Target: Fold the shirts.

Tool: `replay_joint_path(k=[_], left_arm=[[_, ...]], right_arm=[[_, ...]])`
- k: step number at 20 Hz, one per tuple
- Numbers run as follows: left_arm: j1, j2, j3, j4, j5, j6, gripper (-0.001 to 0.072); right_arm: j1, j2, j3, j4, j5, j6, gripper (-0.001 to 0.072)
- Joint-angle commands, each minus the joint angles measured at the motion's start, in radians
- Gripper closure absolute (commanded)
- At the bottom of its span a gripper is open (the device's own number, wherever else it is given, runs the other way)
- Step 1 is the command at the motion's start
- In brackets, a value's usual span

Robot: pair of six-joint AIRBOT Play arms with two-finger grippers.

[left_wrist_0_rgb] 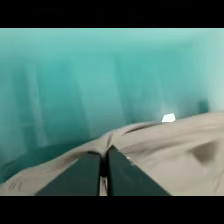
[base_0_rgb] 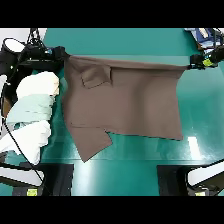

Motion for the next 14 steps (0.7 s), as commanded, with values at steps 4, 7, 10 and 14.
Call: replay_joint_path(k=[4,7,10,14], left_arm=[[0.0,-0.005,-0.155,0.122,-0.091,0.02,0.0682],[0.0,-0.005,-0.241,0.124,-0.068,0.02,0.0681],[0.001,-0.004,-0.249,0.127,-0.089,0.016,0.0678],[0.02,0.017,-0.244,0.184,-0.194,-0.087,0.0293]], right_arm=[[0.004,0.076,-0.309,0.014,-0.081,0.0,0.07],[0.026,0.087,-0.412,0.026,-0.135,0.0,0.0698],[0.066,0.087,-0.451,0.033,-0.153,0.0,0.0697],[0.068,0.113,-0.45,0.032,-0.097,0.001,0.0406]])
